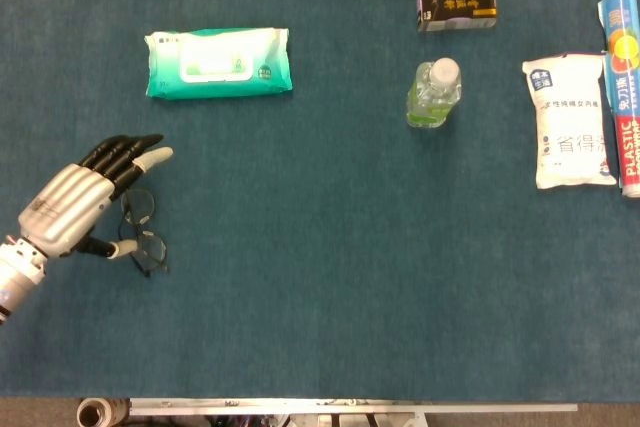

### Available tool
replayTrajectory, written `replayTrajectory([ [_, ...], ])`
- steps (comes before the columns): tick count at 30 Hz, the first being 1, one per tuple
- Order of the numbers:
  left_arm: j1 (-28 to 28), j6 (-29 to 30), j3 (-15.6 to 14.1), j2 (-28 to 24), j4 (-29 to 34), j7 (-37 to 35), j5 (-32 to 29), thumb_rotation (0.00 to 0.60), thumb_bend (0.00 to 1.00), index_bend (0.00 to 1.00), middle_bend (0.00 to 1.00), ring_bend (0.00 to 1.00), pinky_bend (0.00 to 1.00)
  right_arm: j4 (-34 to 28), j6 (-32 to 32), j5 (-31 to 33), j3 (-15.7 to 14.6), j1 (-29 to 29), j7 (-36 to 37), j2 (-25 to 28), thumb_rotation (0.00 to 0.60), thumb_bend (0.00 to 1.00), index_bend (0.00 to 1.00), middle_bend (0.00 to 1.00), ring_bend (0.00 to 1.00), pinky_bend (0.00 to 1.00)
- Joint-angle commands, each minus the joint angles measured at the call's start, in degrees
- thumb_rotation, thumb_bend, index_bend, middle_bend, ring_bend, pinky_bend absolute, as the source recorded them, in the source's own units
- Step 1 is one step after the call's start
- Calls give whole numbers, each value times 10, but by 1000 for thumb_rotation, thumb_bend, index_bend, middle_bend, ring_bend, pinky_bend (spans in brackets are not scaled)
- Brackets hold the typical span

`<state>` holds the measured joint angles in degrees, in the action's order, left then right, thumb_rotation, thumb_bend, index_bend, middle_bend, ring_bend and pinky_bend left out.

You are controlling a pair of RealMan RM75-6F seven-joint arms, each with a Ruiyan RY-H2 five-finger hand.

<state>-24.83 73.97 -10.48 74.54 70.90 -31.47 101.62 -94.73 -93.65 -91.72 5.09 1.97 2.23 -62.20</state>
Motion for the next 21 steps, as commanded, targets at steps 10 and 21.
replayTrajectory([
  [10,-4,-18,1,27,-40,-24,-12,600,0,0,0,0,30,0,0,1,0,0,0,0,600,12,143,201,174,325],
  [21,-6,-28,0,49,-70,-44,-16,600,0,0,0,0,30,0,-1,0,0,-1,2,1,600,12,143,202,174,325],
])
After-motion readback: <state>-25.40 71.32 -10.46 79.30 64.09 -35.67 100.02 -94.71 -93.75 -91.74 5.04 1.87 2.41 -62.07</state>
